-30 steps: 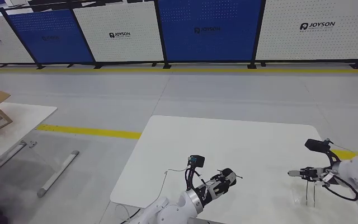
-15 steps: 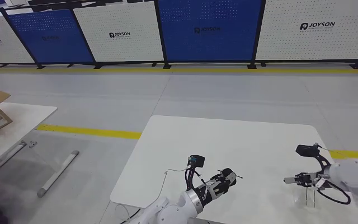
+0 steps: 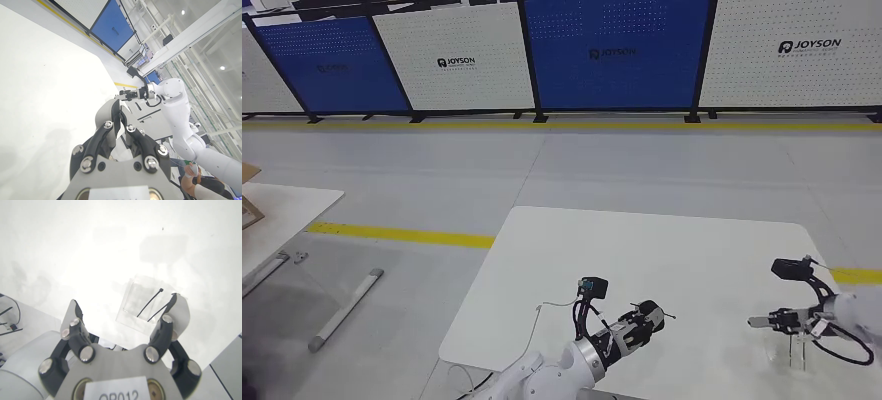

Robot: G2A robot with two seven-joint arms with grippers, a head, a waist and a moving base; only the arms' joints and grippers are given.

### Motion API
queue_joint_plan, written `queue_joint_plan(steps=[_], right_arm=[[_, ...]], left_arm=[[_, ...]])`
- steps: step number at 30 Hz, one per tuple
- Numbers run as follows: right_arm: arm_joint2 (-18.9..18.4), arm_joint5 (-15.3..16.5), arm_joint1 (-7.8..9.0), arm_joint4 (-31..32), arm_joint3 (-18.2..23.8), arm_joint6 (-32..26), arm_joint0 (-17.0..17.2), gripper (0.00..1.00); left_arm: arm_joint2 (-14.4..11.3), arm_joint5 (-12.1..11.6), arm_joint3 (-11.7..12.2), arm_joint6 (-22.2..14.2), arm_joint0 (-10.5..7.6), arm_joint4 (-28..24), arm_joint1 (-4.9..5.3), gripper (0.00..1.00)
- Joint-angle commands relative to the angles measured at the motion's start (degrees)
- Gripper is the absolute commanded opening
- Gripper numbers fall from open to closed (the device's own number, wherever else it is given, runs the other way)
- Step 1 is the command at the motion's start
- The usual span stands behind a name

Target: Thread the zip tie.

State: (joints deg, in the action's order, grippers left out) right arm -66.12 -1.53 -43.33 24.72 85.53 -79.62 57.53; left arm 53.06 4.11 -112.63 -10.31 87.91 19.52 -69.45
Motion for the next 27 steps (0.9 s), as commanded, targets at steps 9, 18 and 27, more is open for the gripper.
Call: queue_joint_plan(steps=[9,18,27], right_arm=[[-2.51,-8.68,1.69,3.75,3.93,-0.03,4.04,0.52],[-0.93,-10.86,2.14,3.79,3.55,-0.03,2.98,0.38],[2.06,-13.09,2.83,4.51,2.73,-0.03,2.27,0.32]], left_arm=[[0.0,0.0,0.0,0.0,0.0,0.0,0.0,0.0],[0.0,0.0,0.0,0.0,0.0,0.0,0.0,0.0],[0.0,0.0,0.0,0.0,0.0,0.0,0.0,0.0]])
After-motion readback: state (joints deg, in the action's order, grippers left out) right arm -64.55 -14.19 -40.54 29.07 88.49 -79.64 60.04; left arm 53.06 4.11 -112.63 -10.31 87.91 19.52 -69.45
